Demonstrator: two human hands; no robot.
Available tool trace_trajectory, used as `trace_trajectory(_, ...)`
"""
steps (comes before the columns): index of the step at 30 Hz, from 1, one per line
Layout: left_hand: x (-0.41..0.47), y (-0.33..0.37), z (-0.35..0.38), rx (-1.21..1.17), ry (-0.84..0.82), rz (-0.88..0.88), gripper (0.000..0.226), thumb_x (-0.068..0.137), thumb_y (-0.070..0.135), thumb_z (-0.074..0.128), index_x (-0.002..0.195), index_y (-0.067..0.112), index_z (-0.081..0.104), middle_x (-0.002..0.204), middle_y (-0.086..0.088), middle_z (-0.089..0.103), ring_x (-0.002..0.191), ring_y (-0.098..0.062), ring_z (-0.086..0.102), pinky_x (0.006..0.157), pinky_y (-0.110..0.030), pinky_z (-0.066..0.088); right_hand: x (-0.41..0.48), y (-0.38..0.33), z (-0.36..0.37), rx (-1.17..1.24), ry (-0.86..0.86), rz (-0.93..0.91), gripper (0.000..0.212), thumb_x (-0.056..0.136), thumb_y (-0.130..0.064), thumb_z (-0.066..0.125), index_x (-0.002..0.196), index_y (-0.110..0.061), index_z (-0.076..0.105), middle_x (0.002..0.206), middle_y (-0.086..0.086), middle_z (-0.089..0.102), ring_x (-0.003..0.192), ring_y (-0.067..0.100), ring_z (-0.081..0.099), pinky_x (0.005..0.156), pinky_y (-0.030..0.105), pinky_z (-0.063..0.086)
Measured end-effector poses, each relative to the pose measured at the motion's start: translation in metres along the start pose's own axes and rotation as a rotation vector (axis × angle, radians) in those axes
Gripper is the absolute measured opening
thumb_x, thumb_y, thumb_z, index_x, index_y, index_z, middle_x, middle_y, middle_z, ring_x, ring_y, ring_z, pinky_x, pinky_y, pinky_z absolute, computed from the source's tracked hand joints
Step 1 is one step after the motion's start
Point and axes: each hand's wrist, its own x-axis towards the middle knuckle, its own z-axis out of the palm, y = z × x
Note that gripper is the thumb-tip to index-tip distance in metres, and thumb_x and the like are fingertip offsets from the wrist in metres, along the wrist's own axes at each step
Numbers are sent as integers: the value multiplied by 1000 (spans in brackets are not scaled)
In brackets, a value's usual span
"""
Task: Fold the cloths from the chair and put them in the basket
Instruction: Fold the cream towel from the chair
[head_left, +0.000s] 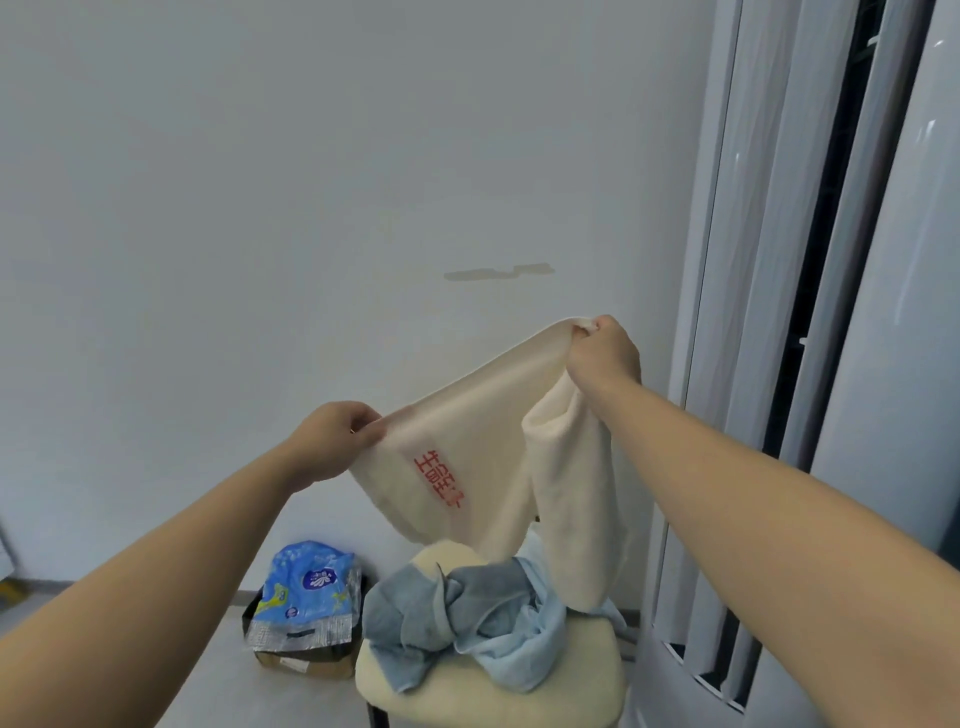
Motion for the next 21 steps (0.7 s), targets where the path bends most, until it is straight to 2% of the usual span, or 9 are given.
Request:
trace_trajectory(3,-3,0,-2,-117,20,-25,15,99,18,61,98,19,76,97,-4,74,89,-22,66,78,-37,55,0,4,2,-49,30,5,19,105,-30,36,96,-18,48,89,4,57,80,28,56,58,30,35)
trace_trajectory(6,-4,-4,-7,-238,18,-91,21,94,8,64,96,22,80,95,-4,78,96,-28,70,88,-48,57,2,8,3,-82,51,16,19,106,-29,36,101,-17,49,92,5,59,83,31,58,63,32,38)
trace_trajectory(8,-4,-7,-7,-276,59,-119,21,91,8,66,92,23,81,93,-2,79,99,-30,71,93,-51,57,4,12,1,-96,60,26,21,106,-31,36,102,-16,50,94,6,60,84,32,58,65,32,38)
trace_trajectory(10,-1,-9,-6,-320,118,-139,14,93,13,68,89,20,79,93,-6,78,98,-31,72,93,-50,58,6,17,-1,-106,64,25,21,107,-32,35,101,-16,49,95,7,60,84,32,58,61,31,37)
trace_trajectory(11,-1,-7,-5,-362,135,-150,10,95,16,68,91,15,77,96,-11,76,98,-32,73,92,-48,60,6,19,-2,-105,67,26,21,107,-31,35,101,-17,48,96,7,61,83,31,58,58,30,35)
trace_trajectory(13,1,-2,-3,-488,138,-175,18,99,20,65,97,4,70,105,-22,72,100,-34,72,88,-45,61,6,20,-4,-87,78,29,21,108,-33,34,102,-17,47,97,7,61,82,31,57,55,29,33)
trace_trajectory(16,3,12,-1,-615,155,-173,23,101,26,62,104,3,65,106,-19,68,92,-29,71,76,-40,61,7,25,-8,-107,68,13,27,109,-36,33,103,-15,48,101,10,61,84,31,56,64,33,38)
trace_trajectory(18,2,29,-1,-669,198,-158,19,99,24,64,105,6,65,97,-13,67,77,-23,65,69,-36,58,6,30,-12,-293,-1,-51,32,108,-39,34,108,-12,50,109,14,60,92,35,58,70,35,39)
trace_trajectory(21,2,53,-4,-775,227,-167,21,98,22,68,109,5,63,91,-11,62,71,-22,57,67,-37,51,3,33,-19,-643,-67,-199,43,106,-46,42,124,-8,48,121,21,56,109,40,58,73,37,39)
